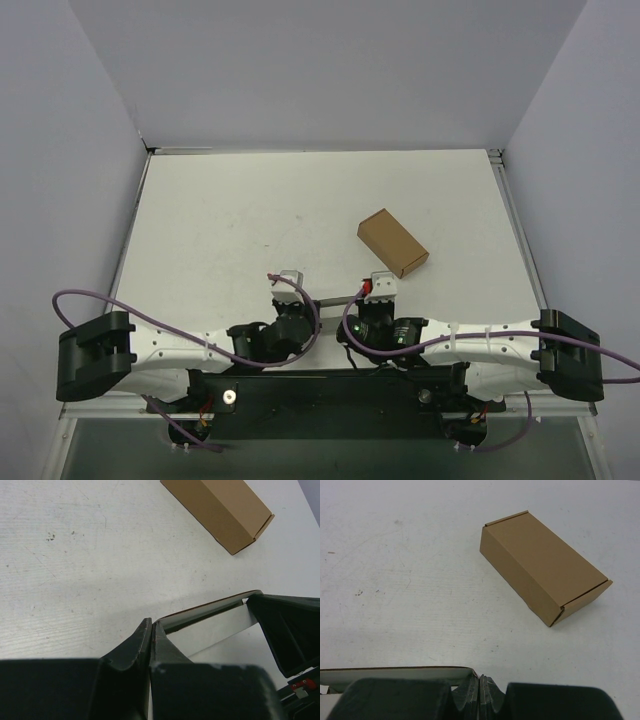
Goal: Fold the paper box
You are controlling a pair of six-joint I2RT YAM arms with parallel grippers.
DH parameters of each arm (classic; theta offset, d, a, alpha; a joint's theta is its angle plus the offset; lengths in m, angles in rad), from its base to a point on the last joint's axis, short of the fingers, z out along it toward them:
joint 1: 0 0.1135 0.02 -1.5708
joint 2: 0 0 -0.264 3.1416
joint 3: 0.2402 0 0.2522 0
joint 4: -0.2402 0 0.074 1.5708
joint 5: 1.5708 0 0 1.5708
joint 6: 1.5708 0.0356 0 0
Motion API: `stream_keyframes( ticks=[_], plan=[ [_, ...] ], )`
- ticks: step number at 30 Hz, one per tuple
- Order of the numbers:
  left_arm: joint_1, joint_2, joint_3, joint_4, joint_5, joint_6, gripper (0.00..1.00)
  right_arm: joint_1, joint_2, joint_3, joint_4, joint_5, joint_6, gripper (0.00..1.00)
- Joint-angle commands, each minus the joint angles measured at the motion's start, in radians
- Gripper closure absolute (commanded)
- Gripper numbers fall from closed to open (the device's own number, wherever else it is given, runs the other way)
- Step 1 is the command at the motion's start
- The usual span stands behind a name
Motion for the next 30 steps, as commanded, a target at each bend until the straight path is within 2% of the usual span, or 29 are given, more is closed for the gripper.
stream_keyframes(
  ticks=[1, 10, 18, 25, 30],
  plan=[
    [-0.028, 0.065, 0.004, 0.011, 0.109, -0.069, 1.00, 0.034, 0.027, -0.010, -0.031, -0.105, 0.041, 1.00],
    [-0.057, 0.113, -0.010, 0.027, 0.084, -0.092, 1.00, 0.045, 0.030, -0.015, -0.035, -0.100, 0.055, 1.00],
    [-0.093, 0.145, -0.025, 0.038, 0.084, -0.029, 1.00, 0.055, 0.019, -0.024, -0.035, -0.093, 0.070, 1.00],
    [-0.117, 0.202, -0.053, 0.108, 0.116, 0.044, 1.00, 0.068, 0.010, -0.036, -0.045, -0.080, 0.096, 1.00],
    [-0.129, 0.243, -0.022, 0.091, 0.115, 0.011, 1.00, 0.075, 0.016, -0.035, -0.060, -0.068, 0.113, 1.00]
  ],
)
